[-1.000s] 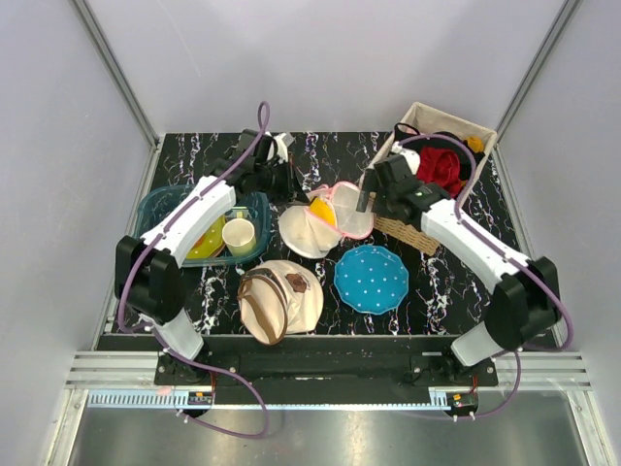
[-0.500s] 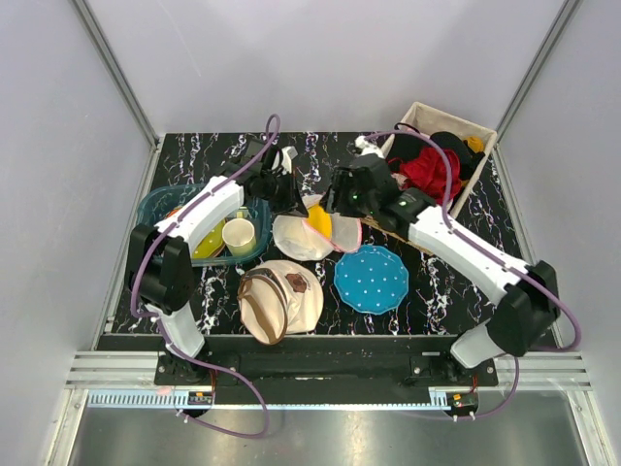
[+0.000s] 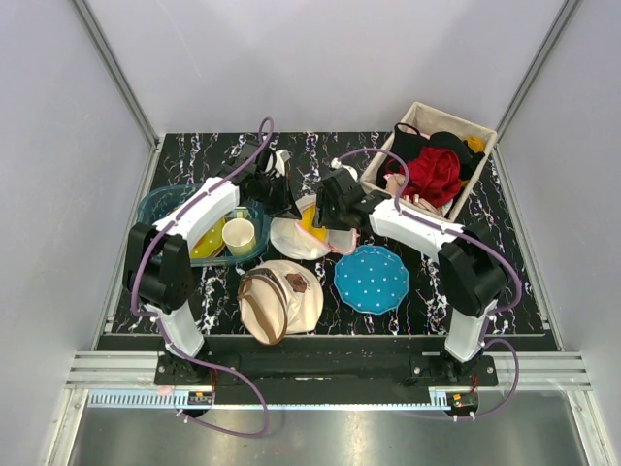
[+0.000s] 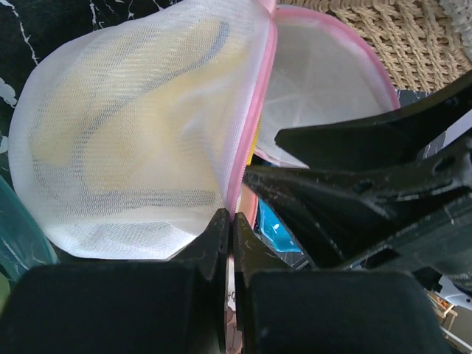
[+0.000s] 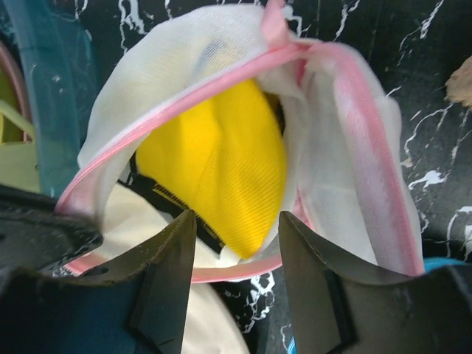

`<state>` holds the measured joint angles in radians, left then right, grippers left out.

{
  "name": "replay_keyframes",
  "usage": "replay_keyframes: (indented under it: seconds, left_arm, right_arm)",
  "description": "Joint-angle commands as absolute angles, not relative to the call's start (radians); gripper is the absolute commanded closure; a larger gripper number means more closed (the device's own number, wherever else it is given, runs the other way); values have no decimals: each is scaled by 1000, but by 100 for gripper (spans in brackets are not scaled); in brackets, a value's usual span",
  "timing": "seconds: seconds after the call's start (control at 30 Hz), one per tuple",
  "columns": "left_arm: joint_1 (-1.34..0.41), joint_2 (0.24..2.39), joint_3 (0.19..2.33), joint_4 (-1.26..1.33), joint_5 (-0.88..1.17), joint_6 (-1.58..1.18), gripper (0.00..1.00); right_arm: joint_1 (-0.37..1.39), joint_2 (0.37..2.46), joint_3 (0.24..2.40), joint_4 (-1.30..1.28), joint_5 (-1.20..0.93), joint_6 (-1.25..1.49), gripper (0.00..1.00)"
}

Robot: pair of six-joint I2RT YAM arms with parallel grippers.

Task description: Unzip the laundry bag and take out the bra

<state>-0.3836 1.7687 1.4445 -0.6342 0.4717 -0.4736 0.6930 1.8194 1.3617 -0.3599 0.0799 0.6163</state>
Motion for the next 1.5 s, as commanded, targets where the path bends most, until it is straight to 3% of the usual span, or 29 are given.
replay_keyframes:
  seconds: [0.0,0.5,0.67,0.73,0.8,0.87,0.9,0.93,1.2,1.47]
  left_arm:
    - [-374,1738,1437,-598,495,-459,100]
    - [-374,1733,1447,-597,503,-462,100]
    - [-374,1732,1443,-597,505,-460,100]
    - [-374,1732,1442,-597,505,-462,100]
    - [-374,1732,1442,-597,505,-460,100]
    - [-374,1732,1439,-597,505,-460,100]
    - [-374,1732,1439,-595,502,-460,100]
    - [-374,1732,1439,-597,502,-460,100]
    - [-367,1726,1417,-588,500,-460,100]
    - [-353,1769,1434,-588,482,-474,100]
  right_arm:
    - [667,1848,1431,-339,146,581,46]
    - [661,1991,1586,-402,124,522,45]
    - [663,2014,1588,-402,101,522,39]
    - [661,2019,1586,-400,92,522,43]
    - [661,2017,1578,-396,89,526,56]
    - [661,2003,1565,-387,94,529,75]
    - [661,1997,1560,-384,98,529,94]
    - [661,1985,1556,-382,104,528,100]
    - [664,1751,1473,-394,3,506,100]
    - [661,1505,1398,-448,69,453,100]
